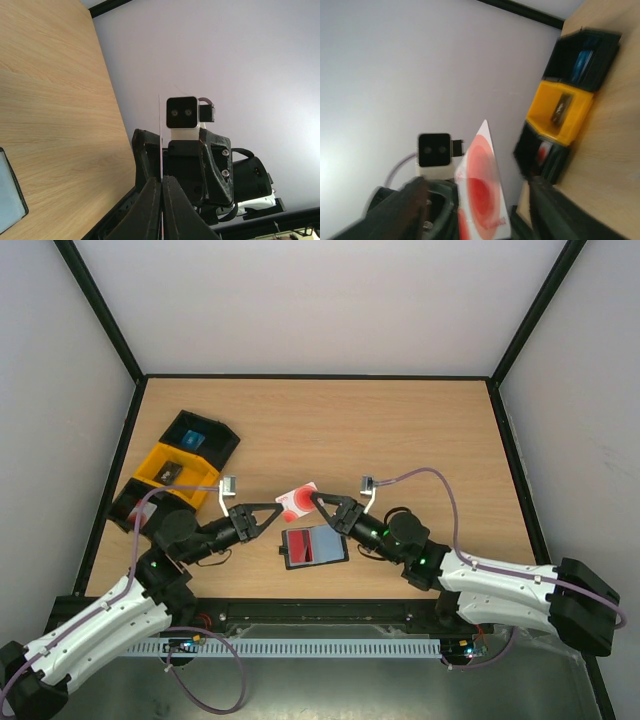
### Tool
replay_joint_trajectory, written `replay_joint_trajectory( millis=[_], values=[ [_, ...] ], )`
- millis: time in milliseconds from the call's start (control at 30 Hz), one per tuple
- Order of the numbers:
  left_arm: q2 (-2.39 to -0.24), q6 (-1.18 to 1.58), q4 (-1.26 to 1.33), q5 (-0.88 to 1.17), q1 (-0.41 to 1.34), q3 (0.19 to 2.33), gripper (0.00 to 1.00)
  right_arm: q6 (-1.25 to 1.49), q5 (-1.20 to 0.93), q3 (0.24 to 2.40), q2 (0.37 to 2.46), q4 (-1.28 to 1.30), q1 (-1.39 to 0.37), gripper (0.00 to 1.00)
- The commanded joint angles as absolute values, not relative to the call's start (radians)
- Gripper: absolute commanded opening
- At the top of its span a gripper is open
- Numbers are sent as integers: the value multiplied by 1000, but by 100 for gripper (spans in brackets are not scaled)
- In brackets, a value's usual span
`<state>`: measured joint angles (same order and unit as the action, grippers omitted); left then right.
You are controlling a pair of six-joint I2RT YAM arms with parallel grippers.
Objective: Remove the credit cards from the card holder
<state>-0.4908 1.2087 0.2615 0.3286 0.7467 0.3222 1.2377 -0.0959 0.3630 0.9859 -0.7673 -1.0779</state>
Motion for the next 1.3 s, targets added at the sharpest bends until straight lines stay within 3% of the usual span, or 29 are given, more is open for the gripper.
replay_joint_trajectory(
  millis=[0, 233, 700, 1267],
  values=[
    [-456, 1169, 203, 287, 740, 322, 3, 1207, -64, 340, 946, -730, -1081, 65],
    [-446, 1091, 26, 249, 716, 395, 3, 1148, -40, 313, 864, -631, -1080, 99],
    [-566, 917, -431, 195, 515, 656, 3, 1054, 70, 251, 669, -436, -1081, 98],
    [-703, 705, -755, 382, -10, 775, 3, 987, 86, 221, 576, -364, -1080, 98]
  ],
)
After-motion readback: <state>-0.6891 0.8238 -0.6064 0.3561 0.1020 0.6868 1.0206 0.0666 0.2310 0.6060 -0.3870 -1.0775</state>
